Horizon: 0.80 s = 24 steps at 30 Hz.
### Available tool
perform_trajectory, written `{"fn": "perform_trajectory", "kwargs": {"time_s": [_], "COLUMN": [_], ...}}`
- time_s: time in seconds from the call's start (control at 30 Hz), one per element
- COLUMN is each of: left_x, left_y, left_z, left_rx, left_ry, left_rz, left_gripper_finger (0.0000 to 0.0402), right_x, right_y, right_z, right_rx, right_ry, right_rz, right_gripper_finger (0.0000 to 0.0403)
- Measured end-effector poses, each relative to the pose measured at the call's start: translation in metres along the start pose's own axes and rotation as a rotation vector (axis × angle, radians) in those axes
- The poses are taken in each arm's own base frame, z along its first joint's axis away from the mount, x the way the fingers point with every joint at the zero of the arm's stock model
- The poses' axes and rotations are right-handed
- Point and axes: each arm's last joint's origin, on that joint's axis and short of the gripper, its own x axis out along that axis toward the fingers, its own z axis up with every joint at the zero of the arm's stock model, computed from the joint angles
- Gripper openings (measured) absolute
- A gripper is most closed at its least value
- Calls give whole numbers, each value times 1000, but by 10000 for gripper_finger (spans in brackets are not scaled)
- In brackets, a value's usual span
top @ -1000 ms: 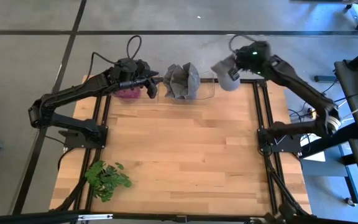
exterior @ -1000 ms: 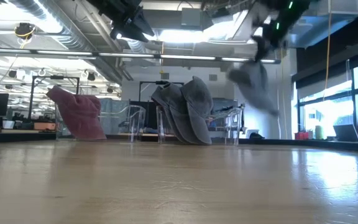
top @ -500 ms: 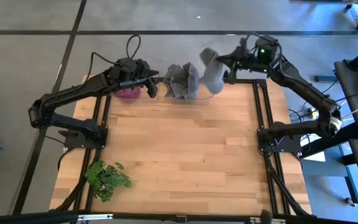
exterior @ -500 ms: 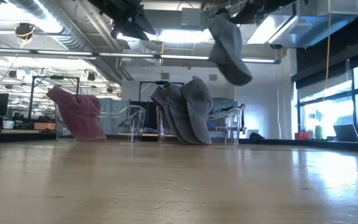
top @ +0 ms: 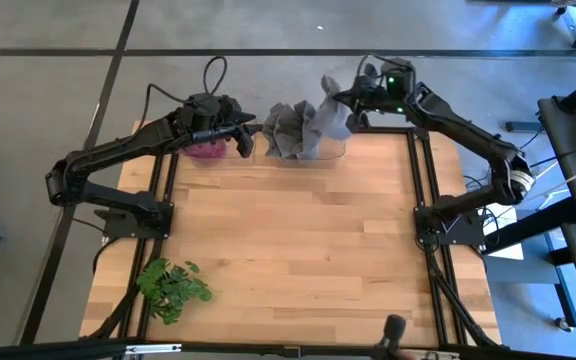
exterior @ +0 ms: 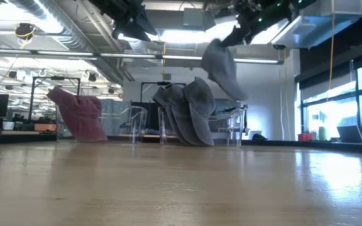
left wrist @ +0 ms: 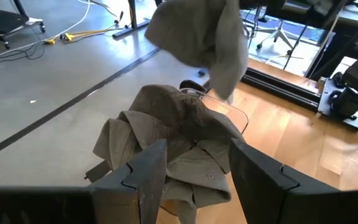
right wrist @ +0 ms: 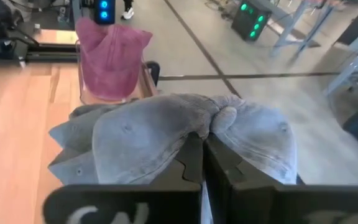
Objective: Pick & Place hat
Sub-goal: Put the gray cap into the right transparent bin
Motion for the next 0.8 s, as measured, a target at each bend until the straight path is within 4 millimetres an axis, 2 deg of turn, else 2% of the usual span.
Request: {"fn": "perform_trajectory", "kwargs": {"time_s": [0.13, 0.4, 0.57, 0.8], "left_x": [0, 0, 0, 0], "left_y": [0, 0, 1, 2], "left_z": [0, -1, -4, -5], "left_rx": [0, 1, 4, 6], "left_ry": [0, 15, 35, 43], "left_rz": [0, 3, 27, 50], "left_gripper_finger": [169, 169, 169, 169], "right_x": [14, 18, 29, 40], "right_y": [4, 15, 24, 33], "right_z": [-3, -3, -29, -61], "right_rx": [-3, -9, 9, 58], "right_ry": [4, 16, 55, 0], "right_rz": [21, 59, 33, -22], "right_gripper_finger": [3, 3, 3, 3]}}
